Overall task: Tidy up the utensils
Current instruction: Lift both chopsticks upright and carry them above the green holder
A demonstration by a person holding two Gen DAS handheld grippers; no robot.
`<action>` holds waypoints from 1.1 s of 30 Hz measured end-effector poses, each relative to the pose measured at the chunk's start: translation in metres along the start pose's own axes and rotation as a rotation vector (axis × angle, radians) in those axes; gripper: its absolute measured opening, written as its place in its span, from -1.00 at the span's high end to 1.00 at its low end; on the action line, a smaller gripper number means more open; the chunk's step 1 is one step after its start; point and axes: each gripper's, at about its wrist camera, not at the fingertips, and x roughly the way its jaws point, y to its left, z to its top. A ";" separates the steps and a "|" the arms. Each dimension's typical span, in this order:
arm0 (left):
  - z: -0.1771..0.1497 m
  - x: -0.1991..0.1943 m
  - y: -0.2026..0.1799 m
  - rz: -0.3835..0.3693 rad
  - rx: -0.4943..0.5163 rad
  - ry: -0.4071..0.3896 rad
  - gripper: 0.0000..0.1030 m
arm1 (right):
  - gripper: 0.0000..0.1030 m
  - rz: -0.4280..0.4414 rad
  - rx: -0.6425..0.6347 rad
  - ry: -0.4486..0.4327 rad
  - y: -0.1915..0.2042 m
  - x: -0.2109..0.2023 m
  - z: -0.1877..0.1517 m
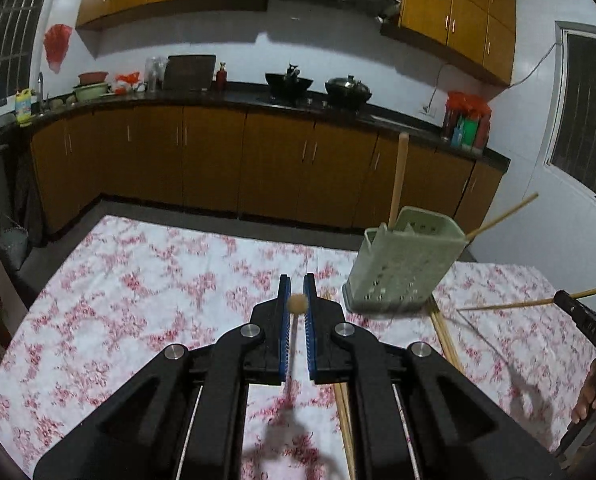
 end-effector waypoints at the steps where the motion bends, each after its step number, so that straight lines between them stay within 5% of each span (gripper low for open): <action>1: 0.001 -0.001 0.000 0.002 -0.001 -0.005 0.86 | 0.84 -0.002 0.001 -0.005 0.001 -0.001 0.001; 20: 0.058 -0.056 -0.029 -0.141 0.032 -0.159 0.86 | 0.85 0.267 0.016 -0.190 0.029 -0.076 0.079; 27: 0.087 -0.068 -0.058 -0.170 0.014 -0.314 0.86 | 0.85 0.283 0.002 -0.246 0.046 -0.074 0.100; 33: 0.108 -0.056 -0.067 -0.160 -0.050 -0.406 0.86 | 0.85 0.265 -0.021 -0.210 0.058 -0.040 0.108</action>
